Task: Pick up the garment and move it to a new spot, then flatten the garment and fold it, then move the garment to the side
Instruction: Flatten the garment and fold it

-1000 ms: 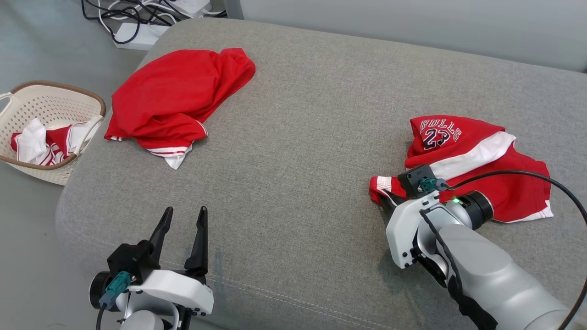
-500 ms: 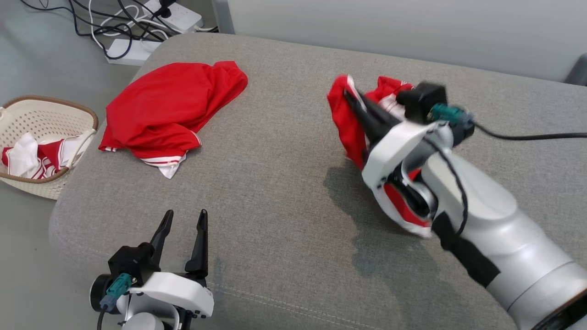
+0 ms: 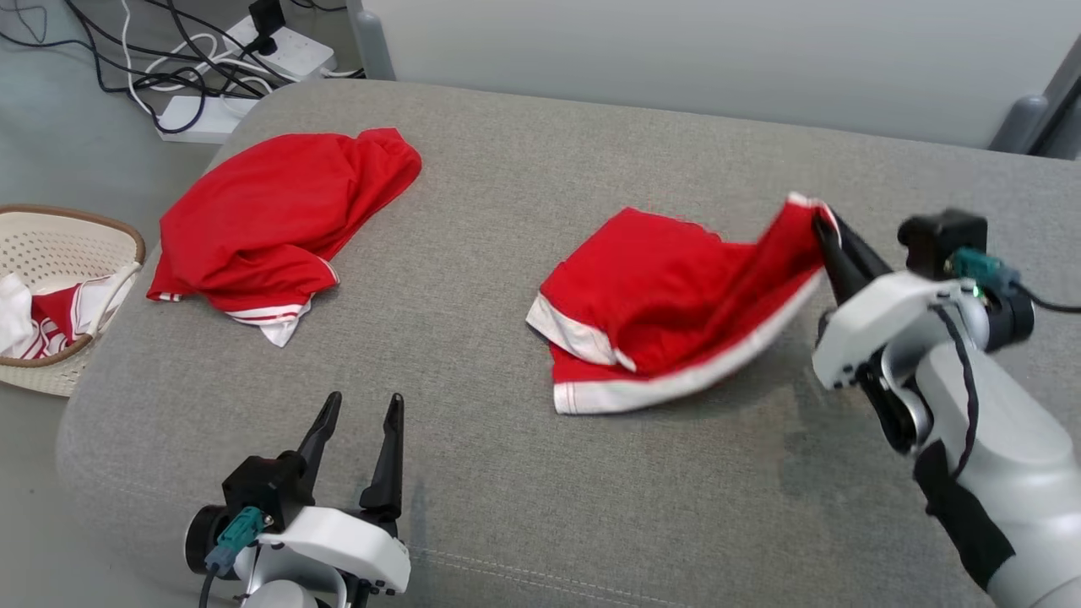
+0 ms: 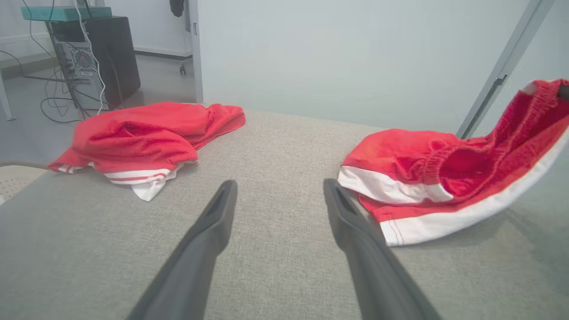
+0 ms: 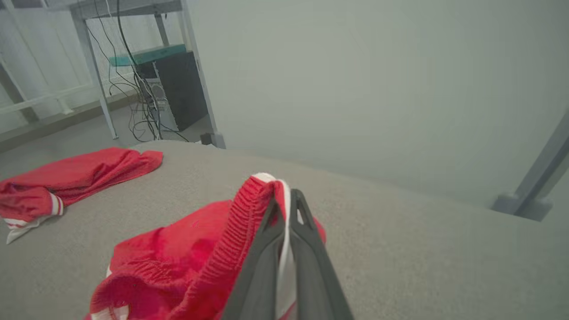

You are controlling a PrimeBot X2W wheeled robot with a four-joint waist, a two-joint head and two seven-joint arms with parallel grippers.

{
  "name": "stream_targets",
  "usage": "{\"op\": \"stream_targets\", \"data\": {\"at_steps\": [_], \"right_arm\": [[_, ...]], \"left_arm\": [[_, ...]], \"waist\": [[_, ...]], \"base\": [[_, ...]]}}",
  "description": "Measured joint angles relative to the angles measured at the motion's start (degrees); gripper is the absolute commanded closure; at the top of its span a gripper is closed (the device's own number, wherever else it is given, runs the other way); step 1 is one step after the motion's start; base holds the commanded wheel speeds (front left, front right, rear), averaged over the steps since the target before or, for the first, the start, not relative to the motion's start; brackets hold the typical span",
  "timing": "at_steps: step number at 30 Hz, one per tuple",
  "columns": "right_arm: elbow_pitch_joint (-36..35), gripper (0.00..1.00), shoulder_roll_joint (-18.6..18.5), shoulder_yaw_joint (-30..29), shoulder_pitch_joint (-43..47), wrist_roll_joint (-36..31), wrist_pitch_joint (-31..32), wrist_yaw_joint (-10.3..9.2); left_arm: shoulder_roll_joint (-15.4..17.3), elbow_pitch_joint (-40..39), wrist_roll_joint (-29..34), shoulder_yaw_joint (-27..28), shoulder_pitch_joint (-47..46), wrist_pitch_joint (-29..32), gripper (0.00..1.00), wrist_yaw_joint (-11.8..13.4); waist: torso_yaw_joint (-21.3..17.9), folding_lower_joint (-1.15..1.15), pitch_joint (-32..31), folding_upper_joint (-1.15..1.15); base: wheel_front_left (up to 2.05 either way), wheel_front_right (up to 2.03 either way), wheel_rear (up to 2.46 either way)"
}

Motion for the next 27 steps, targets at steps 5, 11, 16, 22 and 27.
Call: {"op": "stream_targets", "data": {"at_steps": [5,11,16,22,27], "right_arm": [[8.4,0.75,-0.5,-1.5,3.3,0.1,0.2,0.0],[14.9,0.0,-1.2,-4.1,3.4,0.1,0.2,0.0],[15.4,0.0,-1.2,-6.7,3.4,0.1,0.2,0.0],[10.4,0.0,-1.6,-10.0,4.3,-0.9,0.1,0.0],[5.6,0.0,-1.9,-13.9,6.6,-3.1,0.1,0.0]], "left_arm": [[0.0,0.0,-0.4,-2.4,-0.2,0.0,0.0,-0.3],[0.0,1.7,-0.5,-5.7,-1.7,0.0,0.0,-1.6],[0.1,5.8,-2.3,-9.3,-2.9,0.0,0.0,-2.8],[0.1,12.2,-6.9,-15.1,-4.3,0.0,0.0,-4.6],[0.1,15.7,-8.6,-17.3,-6.1,0.0,0.0,-5.1]], "waist": [[-1.8,0.0,1.0,0.0],[-4.0,0.0,1.7,0.0],[-5.8,0.0,1.6,0.0],[-8.6,0.0,1.3,0.0],[-11.4,0.0,1.4,0.0]], "base": [[0.0,0.0,0.0],[0.0,0.0,0.0],[0.0,0.0,0.0],[0.0,0.0,0.0],[0.0,0.0,0.0]]}}
